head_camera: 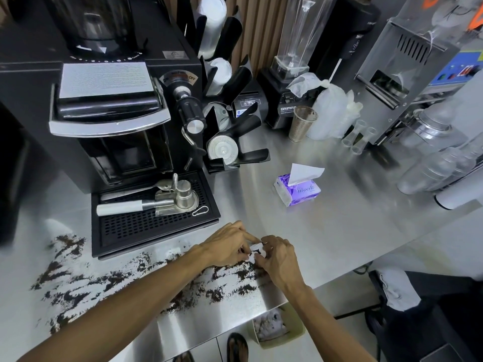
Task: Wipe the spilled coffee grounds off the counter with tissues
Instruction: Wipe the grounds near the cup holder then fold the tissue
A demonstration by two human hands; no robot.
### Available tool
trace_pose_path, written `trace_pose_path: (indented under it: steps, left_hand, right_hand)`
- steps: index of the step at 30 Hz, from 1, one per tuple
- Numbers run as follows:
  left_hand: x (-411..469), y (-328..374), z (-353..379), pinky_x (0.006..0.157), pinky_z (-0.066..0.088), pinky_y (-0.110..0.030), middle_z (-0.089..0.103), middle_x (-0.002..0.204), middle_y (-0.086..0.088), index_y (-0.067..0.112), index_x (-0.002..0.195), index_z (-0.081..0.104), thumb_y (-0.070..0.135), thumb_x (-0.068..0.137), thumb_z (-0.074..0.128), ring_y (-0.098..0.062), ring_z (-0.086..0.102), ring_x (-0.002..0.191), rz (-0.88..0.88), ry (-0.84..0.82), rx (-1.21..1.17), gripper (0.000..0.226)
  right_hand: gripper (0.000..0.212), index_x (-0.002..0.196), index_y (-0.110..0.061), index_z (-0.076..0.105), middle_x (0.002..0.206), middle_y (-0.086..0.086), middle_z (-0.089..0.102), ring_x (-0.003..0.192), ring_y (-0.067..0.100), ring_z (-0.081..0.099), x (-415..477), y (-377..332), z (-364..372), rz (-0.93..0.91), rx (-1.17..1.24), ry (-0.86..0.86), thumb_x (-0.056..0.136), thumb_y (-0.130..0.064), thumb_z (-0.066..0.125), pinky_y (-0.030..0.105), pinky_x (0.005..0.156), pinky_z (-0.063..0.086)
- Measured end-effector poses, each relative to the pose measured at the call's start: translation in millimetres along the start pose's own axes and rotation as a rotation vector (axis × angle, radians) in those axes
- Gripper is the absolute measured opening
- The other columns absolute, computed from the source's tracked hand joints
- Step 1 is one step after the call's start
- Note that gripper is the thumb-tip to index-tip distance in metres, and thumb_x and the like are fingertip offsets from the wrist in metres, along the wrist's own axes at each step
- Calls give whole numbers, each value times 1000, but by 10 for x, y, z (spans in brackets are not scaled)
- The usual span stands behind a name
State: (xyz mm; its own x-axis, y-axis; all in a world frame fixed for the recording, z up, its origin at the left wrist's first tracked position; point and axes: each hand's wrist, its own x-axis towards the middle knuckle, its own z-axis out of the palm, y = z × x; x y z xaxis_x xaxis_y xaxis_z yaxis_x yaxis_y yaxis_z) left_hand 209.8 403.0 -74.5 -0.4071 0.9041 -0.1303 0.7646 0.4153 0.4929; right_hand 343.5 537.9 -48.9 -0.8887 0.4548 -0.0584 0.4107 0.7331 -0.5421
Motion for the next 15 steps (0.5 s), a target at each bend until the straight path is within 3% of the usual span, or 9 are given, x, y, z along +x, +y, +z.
trace_pose_path:
  steps: [5, 10, 13, 15]
  left_hand:
    - [-12, 55, -69, 89, 40, -25, 59, 117, 6, 29, 102, 67, 45, 81, 70, -9, 48, 104, 8, 1, -67, 27]
    - [-24, 85, -50, 88, 47, -32, 59, 112, 2, 30, 102, 61, 49, 77, 72, -15, 53, 102, -29, 41, -114, 33]
    - [-25, 149, -90, 80, 51, -34, 56, 96, 7, 36, 97, 53, 45, 75, 77, -12, 55, 90, -34, 44, -151, 34]
    - [-40, 166, -89, 81, 51, -34, 55, 97, 7, 36, 101, 52, 43, 75, 78, -10, 55, 91, -41, 42, -173, 37]
  right_hand:
    - [29, 108, -18, 71, 80, -7, 56, 78, 12, 52, -10, -22, -20, -12, 10, -10, 80, -21, 74, 15, 67, 38]
    - [27, 109, -14, 73, 79, -5, 52, 59, 5, 49, -37, -53, -43, -45, 68, -19, 82, -10, 69, 4, 59, 36]
    - [27, 110, -11, 73, 81, -2, 54, 60, 7, 51, -40, -37, -44, -73, 56, -43, 84, -9, 67, 1, 60, 36]
    - [32, 115, -8, 70, 87, -2, 56, 66, 6, 53, -38, -19, -50, -64, 62, -65, 84, -11, 68, -1, 64, 36]
